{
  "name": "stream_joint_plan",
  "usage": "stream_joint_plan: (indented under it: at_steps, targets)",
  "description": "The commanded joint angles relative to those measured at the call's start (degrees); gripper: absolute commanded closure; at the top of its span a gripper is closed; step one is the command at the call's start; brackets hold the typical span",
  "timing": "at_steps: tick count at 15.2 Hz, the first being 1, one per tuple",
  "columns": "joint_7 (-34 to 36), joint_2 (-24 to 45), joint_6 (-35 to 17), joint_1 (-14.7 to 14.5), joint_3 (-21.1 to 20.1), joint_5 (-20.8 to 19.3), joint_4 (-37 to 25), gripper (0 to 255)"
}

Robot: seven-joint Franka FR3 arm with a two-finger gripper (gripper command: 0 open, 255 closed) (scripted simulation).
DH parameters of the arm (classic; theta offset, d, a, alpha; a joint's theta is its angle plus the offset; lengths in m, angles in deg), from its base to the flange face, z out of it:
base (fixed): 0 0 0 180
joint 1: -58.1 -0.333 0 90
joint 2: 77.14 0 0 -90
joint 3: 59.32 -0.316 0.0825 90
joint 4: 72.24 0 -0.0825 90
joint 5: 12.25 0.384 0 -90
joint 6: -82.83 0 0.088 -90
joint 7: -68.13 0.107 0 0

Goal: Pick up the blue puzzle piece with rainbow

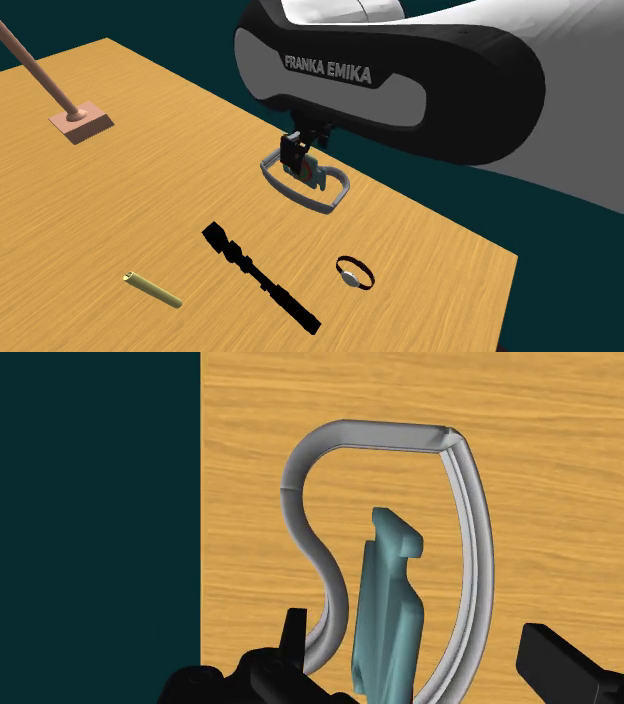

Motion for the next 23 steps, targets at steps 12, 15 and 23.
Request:
stream_joint_plan:
  at_steps: [12, 15, 23]
  targets:
    - [-0.2, 0.3, -2.7, 0.0, -0.1, 0.2, 2.4, 255]
    - [-0.1, 0.1, -2.0, -0.1, 0.0, 0.1, 1.9, 255]
    - [0.2, -0.3, 4.0, 0.1, 0.1, -0.2, -3.8, 255]
